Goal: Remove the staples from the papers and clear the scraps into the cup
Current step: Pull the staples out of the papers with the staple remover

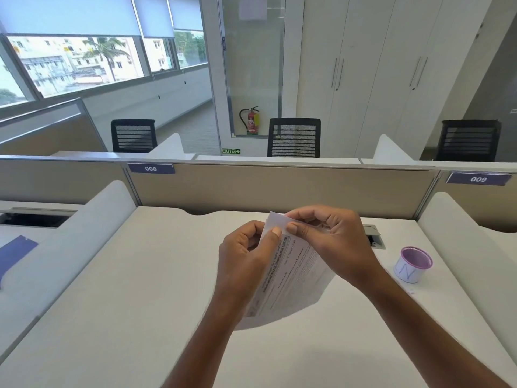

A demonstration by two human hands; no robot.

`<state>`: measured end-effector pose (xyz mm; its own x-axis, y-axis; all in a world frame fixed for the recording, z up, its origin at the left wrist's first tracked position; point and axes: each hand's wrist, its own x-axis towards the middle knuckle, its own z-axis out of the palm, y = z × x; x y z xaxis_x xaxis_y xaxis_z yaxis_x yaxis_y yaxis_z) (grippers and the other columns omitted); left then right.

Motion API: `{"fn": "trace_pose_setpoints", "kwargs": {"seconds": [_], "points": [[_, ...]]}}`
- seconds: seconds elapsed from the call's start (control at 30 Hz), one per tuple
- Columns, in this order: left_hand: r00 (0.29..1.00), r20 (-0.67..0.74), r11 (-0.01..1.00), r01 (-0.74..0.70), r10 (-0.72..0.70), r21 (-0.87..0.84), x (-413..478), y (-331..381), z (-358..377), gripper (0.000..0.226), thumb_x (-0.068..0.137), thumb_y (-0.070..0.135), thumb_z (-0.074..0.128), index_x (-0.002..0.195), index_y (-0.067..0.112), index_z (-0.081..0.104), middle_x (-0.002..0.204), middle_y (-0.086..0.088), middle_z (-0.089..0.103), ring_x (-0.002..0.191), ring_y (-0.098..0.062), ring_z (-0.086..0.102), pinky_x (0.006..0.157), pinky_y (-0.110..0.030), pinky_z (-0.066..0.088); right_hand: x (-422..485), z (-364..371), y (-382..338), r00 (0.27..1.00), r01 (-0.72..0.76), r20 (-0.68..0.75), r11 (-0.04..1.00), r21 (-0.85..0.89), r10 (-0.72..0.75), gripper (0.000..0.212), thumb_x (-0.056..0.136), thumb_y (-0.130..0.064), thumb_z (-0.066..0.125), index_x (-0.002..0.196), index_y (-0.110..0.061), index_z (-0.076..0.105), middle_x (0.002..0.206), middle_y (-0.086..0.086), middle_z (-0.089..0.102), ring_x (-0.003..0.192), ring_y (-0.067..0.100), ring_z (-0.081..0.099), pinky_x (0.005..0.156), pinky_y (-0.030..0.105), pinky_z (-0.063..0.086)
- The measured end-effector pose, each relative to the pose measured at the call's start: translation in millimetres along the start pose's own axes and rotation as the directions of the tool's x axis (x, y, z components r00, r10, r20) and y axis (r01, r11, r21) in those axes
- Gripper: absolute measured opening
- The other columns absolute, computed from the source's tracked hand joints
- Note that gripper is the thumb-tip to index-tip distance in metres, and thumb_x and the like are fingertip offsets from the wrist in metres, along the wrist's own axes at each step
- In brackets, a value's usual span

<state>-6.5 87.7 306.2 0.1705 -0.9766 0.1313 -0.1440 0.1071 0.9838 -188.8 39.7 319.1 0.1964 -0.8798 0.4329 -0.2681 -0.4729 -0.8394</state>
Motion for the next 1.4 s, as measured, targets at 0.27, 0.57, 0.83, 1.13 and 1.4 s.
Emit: {"fn": "trace_pose_setpoints", "kwargs": {"seconds": [0.27,0.57,0.83,1.13,1.4], "points": [[1.0,0.025,0.999,0.007,-0.006,-0.05,-2,1,0,0.019,0.107,0.034,0.07,0.094,0.023,0.078,0.091,-0.001,0.084,0.086,-0.028,0.079,0.075,-0.037,0.058,-3,-2,2,1.0,-0.026,-0.015,0.999,0.027,0.027,0.011,0.095,-0.021,0.083,0.105,-0.021,0.087,0.094,-0.01,0.084,0.083,0.014,0.079,0.07,0.02,0.057],[0.998,0.065,0.999,0.022,-0.019,-0.04,-2,-3,-1,0.018,0.107,0.035,0.069,0.095,0.028,0.081,0.093,0.0,0.085,0.083,-0.023,0.078,0.078,-0.043,0.06,-5,-5,6,0.998,-0.063,-0.025,0.995,0.071,0.065,0.011,0.095,-0.02,0.082,0.105,-0.02,0.086,0.093,-0.009,0.084,0.082,0.017,0.08,0.069,0.026,0.063],[0.997,0.025,0.998,0.07,-0.07,0.001,5,-10,2,0.021,0.107,0.034,0.07,0.091,0.026,0.082,0.089,0.002,0.085,0.081,-0.027,0.078,0.076,-0.041,0.06,4,-5,25,0.994,-0.107,0.001,0.991,0.077,0.107,0.012,0.094,-0.025,0.083,0.106,-0.023,0.086,0.095,-0.011,0.083,0.088,0.014,0.078,0.074,0.02,0.06],[0.984,-0.042,0.979,0.174,-0.171,0.107,7,-44,-6,0.019,0.107,0.039,0.069,0.096,0.033,0.082,0.094,0.009,0.085,0.085,-0.02,0.081,0.078,-0.042,0.062,30,-22,185,0.87,-0.474,-0.085,0.871,0.125,0.486,0.006,0.094,-0.024,0.083,0.096,-0.018,0.084,0.092,0.009,0.082,0.083,0.019,0.075,0.079,0.035,0.055],[0.962,-0.076,0.953,0.27,-0.262,0.133,12,-67,-12,0.017,0.106,0.038,0.071,0.097,0.031,0.083,0.097,0.006,0.085,0.093,-0.026,0.081,0.089,-0.058,0.065,6,-17,333,0.762,-0.62,-0.045,0.707,-0.34,0.647,0.021,0.085,-0.026,0.09,0.103,-0.02,0.082,0.106,-0.004,0.079,0.103,0.021,0.072,0.084,0.03,0.056]]}}
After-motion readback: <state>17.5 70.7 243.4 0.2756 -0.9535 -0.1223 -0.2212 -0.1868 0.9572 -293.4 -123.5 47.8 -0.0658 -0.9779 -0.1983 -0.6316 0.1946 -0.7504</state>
